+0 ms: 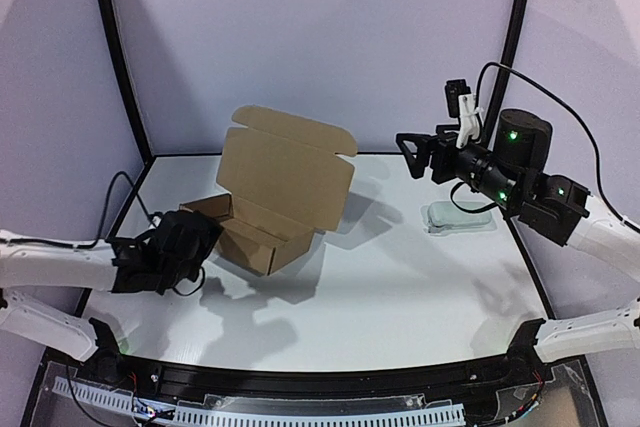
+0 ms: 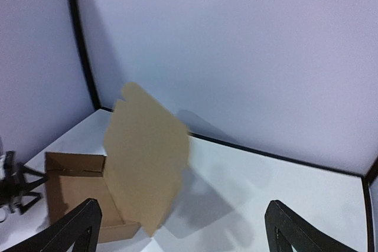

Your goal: Fold the paper box

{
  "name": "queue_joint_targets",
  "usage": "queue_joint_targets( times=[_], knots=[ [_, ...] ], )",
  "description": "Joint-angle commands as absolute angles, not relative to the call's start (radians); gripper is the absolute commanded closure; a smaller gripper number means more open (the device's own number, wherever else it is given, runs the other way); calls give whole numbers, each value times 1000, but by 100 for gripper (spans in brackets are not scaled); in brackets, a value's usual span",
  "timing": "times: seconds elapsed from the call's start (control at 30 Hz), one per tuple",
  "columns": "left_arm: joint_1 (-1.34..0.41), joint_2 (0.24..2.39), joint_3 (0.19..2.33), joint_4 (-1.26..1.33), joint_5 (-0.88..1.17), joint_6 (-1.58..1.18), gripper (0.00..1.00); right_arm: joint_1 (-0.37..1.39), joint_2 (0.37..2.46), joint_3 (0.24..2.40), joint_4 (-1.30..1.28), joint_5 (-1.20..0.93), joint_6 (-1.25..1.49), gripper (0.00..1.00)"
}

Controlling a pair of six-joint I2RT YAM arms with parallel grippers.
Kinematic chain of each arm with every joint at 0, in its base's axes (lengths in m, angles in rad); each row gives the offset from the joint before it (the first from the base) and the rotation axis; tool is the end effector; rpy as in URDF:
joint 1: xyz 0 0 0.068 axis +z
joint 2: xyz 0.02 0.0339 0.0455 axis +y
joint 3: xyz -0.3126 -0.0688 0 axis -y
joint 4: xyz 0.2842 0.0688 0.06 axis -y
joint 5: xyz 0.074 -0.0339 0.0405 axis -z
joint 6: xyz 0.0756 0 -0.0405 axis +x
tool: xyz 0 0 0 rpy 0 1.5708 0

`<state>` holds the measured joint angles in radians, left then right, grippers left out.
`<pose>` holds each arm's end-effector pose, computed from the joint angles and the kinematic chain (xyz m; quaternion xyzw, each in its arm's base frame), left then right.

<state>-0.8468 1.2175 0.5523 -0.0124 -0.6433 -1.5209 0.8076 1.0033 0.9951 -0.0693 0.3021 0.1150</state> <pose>0.2176 -0.1777 0.1943 -0.4118 0.7624 -0.2719 0.4187 0.2115 0.1885 0.4234 -0.1502 0.7172 0.2000 0.6504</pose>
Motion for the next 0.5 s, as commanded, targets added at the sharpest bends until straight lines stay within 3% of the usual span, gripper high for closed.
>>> queue_joint_targets(
  times=[0.0, 0.1, 0.27, 0.37, 0.47],
  knots=[
    [-919, 1051, 585, -521, -817, -1666, 1, 723, 1009, 968, -91, 297, 209, 2],
    [-955, 976, 647, -782, -884, -1684, 1, 682, 1024, 960, -98, 276, 212, 2],
    [-943, 941, 777, -825, -891, -1366, 1, 633, 1028, 959, -150, 270, 211, 2],
    [-811, 996, 889, -843, -744, -1161, 1, 561, 1037, 978, -228, 211, 275, 2],
    [-612, 1049, 871, -744, -552, -1041, 1, 491, 1056, 994, -306, 186, 351, 2]
  ],
)
